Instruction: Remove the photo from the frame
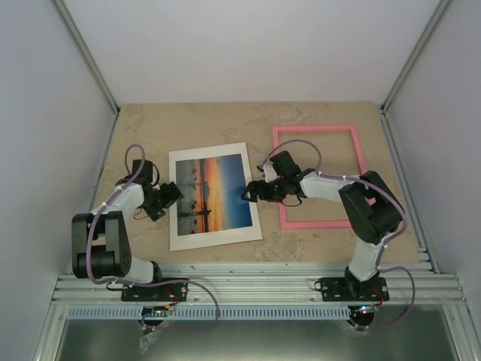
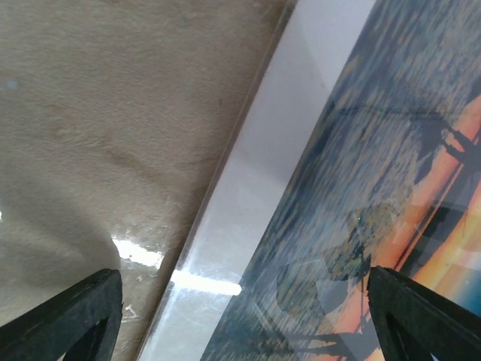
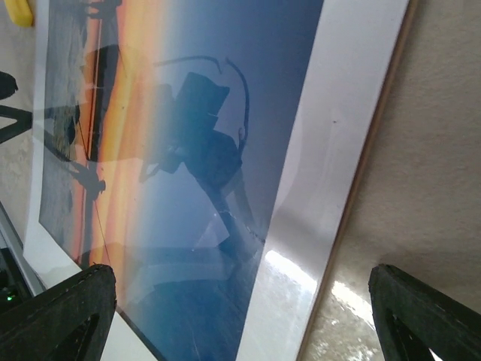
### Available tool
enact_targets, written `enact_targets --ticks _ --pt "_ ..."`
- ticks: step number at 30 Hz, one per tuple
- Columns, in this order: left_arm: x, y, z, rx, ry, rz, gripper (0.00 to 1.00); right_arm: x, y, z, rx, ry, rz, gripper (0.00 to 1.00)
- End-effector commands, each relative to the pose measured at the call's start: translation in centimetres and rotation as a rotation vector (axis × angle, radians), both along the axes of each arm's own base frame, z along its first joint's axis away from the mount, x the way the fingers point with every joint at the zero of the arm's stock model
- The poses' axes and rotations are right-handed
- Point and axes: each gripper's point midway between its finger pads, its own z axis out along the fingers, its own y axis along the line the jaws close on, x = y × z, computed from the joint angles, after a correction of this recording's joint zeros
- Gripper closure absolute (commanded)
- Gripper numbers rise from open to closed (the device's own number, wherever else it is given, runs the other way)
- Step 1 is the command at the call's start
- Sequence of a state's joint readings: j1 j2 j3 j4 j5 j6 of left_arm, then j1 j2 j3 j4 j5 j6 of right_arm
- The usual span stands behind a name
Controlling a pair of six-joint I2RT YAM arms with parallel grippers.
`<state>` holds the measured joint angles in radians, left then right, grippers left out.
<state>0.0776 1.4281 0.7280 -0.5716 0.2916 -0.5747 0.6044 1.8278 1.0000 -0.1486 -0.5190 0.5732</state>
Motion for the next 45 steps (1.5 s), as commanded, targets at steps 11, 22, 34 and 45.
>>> enact_targets --ticks 11,22,34,45 --pt "1.0 -2.0 2.1 -0.116 -0.068 -0.053 0.23 0.2 2.7 2.1 0.092 -0.002 0.051 0.08" --pt "1.5 -1.7 3.5 -0.098 -0.099 -0.05 0.25 0.0 3.6 3.5 0.142 -0.01 0.078 0.08" --pt "1.1 0.4 2.8 0.027 -0.068 -0.03 0.18 -0.1 3.8 2.4 0.057 -0.02 0.076 0.07" --pt "0.3 1.2 1.7 0.08 -0.042 -0.025 0.11 0.0 0.3 0.1 -0.145 -0.033 -0.004 0.05"
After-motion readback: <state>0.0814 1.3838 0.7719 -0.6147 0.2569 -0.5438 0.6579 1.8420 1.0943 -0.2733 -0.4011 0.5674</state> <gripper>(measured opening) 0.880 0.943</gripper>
